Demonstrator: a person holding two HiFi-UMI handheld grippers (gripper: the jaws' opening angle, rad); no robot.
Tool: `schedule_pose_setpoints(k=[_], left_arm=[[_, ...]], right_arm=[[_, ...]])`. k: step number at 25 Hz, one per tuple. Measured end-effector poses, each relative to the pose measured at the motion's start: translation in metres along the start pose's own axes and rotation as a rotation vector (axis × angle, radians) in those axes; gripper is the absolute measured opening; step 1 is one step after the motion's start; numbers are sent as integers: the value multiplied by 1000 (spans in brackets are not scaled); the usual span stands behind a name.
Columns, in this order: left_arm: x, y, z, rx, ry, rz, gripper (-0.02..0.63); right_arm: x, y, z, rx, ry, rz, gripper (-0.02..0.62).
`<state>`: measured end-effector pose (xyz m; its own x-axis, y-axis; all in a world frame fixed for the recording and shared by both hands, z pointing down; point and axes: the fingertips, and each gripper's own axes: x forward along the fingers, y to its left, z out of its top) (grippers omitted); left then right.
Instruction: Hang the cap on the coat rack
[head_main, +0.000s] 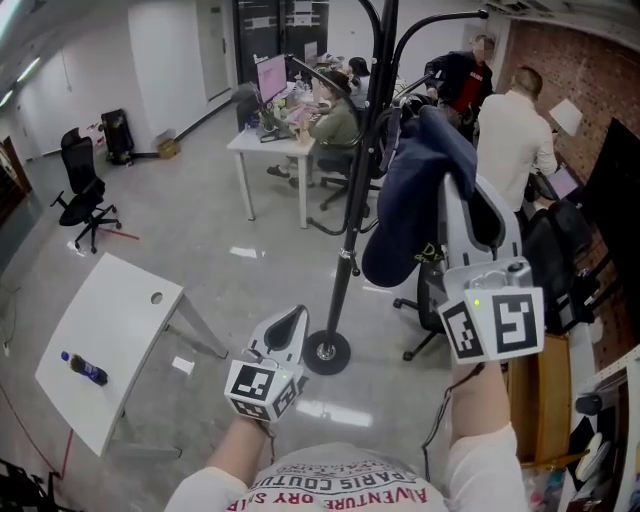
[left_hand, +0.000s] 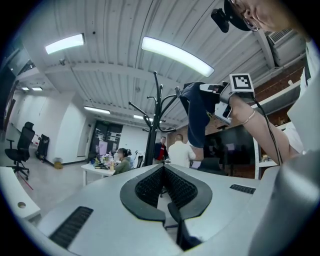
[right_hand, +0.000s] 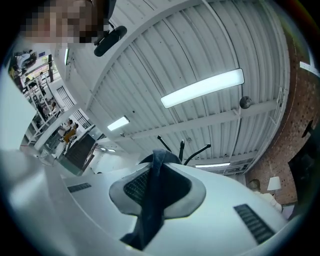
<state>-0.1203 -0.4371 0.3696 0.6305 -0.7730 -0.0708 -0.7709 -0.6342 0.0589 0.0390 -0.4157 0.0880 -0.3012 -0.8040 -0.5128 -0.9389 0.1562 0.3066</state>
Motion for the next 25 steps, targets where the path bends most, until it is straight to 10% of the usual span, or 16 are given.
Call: schedule_pose_setpoints(k=[25], left_arm=[[41, 22, -27, -20, 45, 64, 5]], right_arm=[[47, -3, -137, 17, 144, 37, 41]])
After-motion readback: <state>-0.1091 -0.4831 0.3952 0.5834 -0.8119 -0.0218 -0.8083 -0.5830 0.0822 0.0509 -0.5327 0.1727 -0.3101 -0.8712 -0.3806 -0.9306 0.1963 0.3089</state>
